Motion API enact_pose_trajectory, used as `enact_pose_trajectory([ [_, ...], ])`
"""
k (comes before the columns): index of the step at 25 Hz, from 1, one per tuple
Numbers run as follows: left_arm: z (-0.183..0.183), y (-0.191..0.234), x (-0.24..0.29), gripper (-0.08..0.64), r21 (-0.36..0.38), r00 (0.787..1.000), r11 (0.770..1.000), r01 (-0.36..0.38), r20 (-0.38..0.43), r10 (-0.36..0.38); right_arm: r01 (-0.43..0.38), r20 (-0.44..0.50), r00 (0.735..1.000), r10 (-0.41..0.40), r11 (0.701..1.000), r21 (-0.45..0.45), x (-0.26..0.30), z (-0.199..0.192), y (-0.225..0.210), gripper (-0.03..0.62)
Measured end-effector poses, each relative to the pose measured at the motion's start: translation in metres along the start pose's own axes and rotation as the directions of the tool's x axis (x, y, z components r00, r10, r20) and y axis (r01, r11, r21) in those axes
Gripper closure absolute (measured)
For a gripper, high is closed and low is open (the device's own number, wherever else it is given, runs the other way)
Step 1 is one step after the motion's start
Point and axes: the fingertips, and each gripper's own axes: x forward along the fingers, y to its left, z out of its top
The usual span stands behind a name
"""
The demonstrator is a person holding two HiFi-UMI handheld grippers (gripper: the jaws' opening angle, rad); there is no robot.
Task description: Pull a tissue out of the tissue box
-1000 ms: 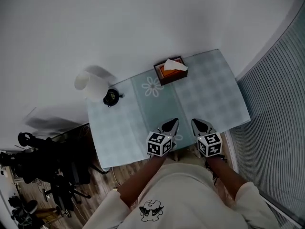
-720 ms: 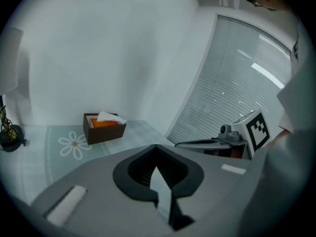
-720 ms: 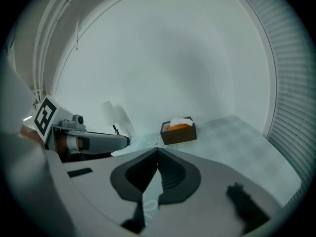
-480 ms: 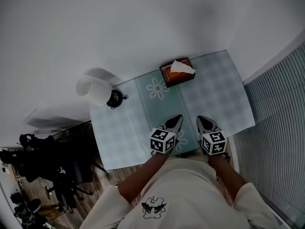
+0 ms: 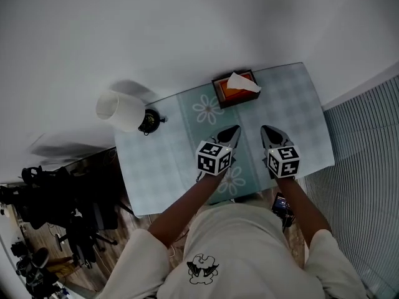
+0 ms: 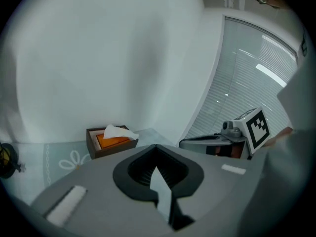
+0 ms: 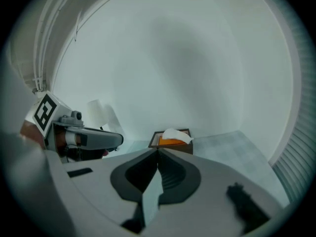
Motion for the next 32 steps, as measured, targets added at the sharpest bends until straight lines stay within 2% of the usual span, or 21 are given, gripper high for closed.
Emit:
enact_pose_trajectory([
  [7,0.029,0.030,0.043,0.555,0.031,0.999,0.999,-0.014,-0.036,0.015,-0.015,-0.061,0.998,0.008,0.993,-0.116,0.056,0.018,-0.036,0.578],
  [11,0.040,0.047,0.061,0.555,0.010,0.998,0.999,-0.039,-0.046,0.039,0.002,-0.089,0.996,-0.018,0.984,-0.180,0.089,0.025,-0.056,0.578],
  [20,0.033,0.081,0.107,0.555,-0.030,0.989,0.995,-0.097,-0.114,0.093,-0.037,-0.220,0.975,-0.013,0.974,-0.222,0.147,0.012,-0.092,0.577],
  [21,0.030,0.084,0.110,0.555,-0.031,0.987,0.994,-0.102,-0.128,0.098,-0.048,-0.234,0.972,-0.007,0.972,-0.230,0.152,0.010,-0.092,0.555],
  [22,0.027,0.087,0.113,0.555,-0.037,0.985,0.994,-0.107,-0.139,0.101,-0.058,-0.247,0.969,-0.003,0.969,-0.239,0.157,0.007,-0.092,0.483],
  [23,0.025,0.090,0.115,0.555,-0.047,0.984,0.993,-0.112,-0.145,0.104,-0.064,-0.259,0.966,-0.003,0.967,-0.248,0.161,0.005,-0.092,0.464],
  [26,0.022,0.094,0.118,0.555,-0.072,0.983,0.990,-0.118,-0.150,0.107,-0.062,-0.282,0.959,-0.016,0.962,-0.264,0.171,0.001,-0.097,0.440],
  [32,0.018,0.104,0.115,0.555,-0.076,0.979,0.988,-0.131,-0.165,0.117,-0.043,-0.324,0.945,-0.053,0.958,-0.283,0.188,-0.009,-0.108,0.418],
])
